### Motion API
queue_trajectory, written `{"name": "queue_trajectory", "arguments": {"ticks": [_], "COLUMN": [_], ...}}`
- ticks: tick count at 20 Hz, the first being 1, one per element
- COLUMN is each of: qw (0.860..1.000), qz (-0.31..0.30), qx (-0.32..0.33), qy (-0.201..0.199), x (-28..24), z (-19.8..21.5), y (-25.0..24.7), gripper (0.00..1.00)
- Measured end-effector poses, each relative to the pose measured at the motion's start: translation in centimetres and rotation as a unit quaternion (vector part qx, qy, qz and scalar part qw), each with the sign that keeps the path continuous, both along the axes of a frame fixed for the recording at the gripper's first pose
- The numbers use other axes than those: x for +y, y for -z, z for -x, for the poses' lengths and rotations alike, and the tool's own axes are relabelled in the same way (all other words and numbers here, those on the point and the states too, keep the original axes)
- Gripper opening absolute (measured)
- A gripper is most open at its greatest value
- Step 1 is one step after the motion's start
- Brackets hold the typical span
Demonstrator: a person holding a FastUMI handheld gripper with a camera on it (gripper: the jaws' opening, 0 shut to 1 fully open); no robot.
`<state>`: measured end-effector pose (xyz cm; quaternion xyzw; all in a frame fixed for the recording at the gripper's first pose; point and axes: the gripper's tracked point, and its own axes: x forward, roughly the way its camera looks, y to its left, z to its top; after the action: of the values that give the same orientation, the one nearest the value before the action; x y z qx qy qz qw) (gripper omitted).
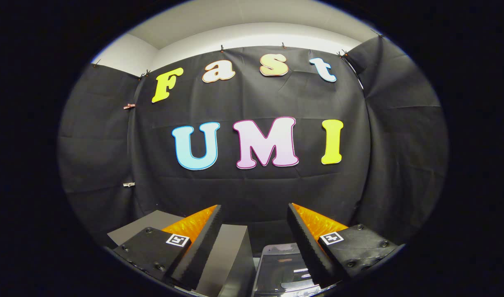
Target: Put the clothes into the washing machine and then close the washing machine lid.
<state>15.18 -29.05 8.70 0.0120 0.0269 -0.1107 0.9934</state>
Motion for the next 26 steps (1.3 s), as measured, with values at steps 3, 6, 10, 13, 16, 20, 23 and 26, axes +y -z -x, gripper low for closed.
{"name": "queue_trajectory", "arguments": {"ticks": [3, 6, 10, 13, 16, 20, 23, 26], "qw": [1.000, 1.000, 1.000, 1.000, 1.000, 1.000, 1.000, 1.000], "qz": [0.003, 0.001, 0.003, 0.003, 0.003, 0.005, 0.006, 0.013], "qx": [-0.005, -0.003, -0.004, -0.001, -0.004, -0.005, -0.006, -0.004], "qy": [-0.001, -0.003, -0.007, -0.007, -0.008, -0.009, -0.012, -0.015], "x": [0.4, 0.8, 1.1, 1.1, 1.1, 1.3, 1.7, 2.0], "z": [-0.1, -0.1, 0.1, 0.0, 0.1, 0.1, 0.1, 0.2], "y": [-0.3, -0.1, -0.2, -0.1, -0.3, -0.3, -0.5, -0.5], "gripper": [0.99, 0.99, 0.99, 0.99, 0.99, 0.99, 0.99, 0.99]}}
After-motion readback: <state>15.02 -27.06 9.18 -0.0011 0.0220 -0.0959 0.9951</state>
